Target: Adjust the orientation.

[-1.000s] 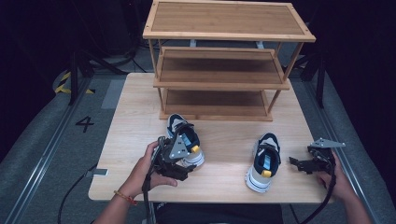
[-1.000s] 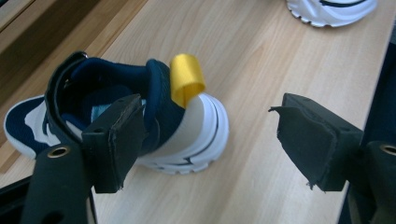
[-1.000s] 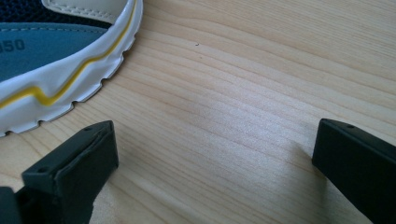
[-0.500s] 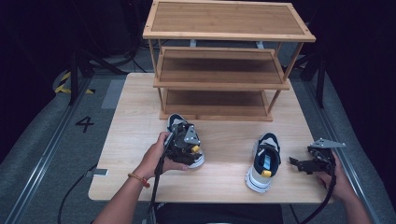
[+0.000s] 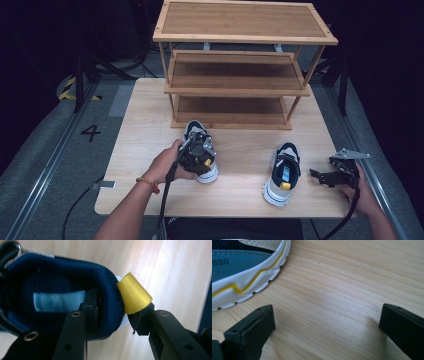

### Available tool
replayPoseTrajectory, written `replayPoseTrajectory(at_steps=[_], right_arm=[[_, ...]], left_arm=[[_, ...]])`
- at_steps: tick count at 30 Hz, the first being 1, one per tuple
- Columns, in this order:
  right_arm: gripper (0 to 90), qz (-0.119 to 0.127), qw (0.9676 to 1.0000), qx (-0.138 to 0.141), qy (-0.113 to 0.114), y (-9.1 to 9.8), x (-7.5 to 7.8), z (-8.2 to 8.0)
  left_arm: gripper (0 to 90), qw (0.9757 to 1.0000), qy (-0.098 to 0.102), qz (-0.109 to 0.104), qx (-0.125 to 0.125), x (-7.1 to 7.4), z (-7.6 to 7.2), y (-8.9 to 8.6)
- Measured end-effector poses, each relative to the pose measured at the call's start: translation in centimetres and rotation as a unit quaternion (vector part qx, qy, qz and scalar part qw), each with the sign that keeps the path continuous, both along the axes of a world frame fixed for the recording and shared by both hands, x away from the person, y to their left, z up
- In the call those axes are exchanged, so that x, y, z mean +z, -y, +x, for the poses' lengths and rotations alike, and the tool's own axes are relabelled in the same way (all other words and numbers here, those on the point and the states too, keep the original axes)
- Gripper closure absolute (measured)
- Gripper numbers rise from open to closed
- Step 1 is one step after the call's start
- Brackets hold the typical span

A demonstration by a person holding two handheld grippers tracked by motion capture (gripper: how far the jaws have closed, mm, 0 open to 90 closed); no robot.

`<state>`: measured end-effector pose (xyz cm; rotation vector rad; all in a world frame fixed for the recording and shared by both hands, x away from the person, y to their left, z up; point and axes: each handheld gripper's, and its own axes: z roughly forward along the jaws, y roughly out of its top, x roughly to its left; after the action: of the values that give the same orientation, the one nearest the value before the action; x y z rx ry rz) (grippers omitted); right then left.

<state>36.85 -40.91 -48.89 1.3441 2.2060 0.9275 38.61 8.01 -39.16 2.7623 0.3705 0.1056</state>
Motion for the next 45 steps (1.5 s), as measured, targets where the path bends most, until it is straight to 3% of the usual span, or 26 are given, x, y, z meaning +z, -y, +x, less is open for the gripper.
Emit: replayPoseTrajectory(at_steps=[6, 13, 17, 23, 30, 37, 42, 45], right_arm=[[0.5, -0.001, 1.0000, 0.001, 0.001, 0.0, 0.0, -0.1], [0.5, -0.001, 1.0000, 0.001, 0.000, 0.0, 0.0, -0.1], [0.5, 0.000, 1.0000, 0.003, 0.001, 0.0, 0.0, -0.1], [0.5, 0.001, 1.0000, 0.004, 0.000, 0.1, 0.0, -0.2], [0.5, 0.001, 1.0000, 0.004, 0.000, 0.1, 0.0, -0.2], [0.5, 0.001, 1.0000, 0.004, 0.000, 0.1, 0.0, -0.1], [0.5, 0.001, 1.0000, 0.004, 0.000, 0.1, 0.0, -0.1], [0.5, 0.001, 1.0000, 0.005, 0.000, 0.1, 0.0, -0.1]], left_arm=[[61.6, 0.9982, -0.022, 0.047, -0.030, 0.5, -0.2, 0.3], [50.6, 0.9977, -0.037, 0.049, -0.028, -0.3, 0.2, 1.6], [55.8, 0.9959, -0.052, 0.062, -0.040, -1.1, 0.4, 2.2], [64.9, 0.9939, -0.074, 0.060, -0.055, -1.5, 0.5, 2.0], [70.0, 0.9916, -0.077, 0.069, -0.078, -1.5, 0.3, 1.9], [71.5, 0.9919, -0.075, 0.065, -0.080, -1.6, 0.1, 1.9], [71.9, 0.9934, -0.070, 0.068, -0.060, -1.5, 0.0, 2.1], [74.3, 0.9936, -0.066, 0.062, -0.068, -1.0, -0.1, 2.3]])
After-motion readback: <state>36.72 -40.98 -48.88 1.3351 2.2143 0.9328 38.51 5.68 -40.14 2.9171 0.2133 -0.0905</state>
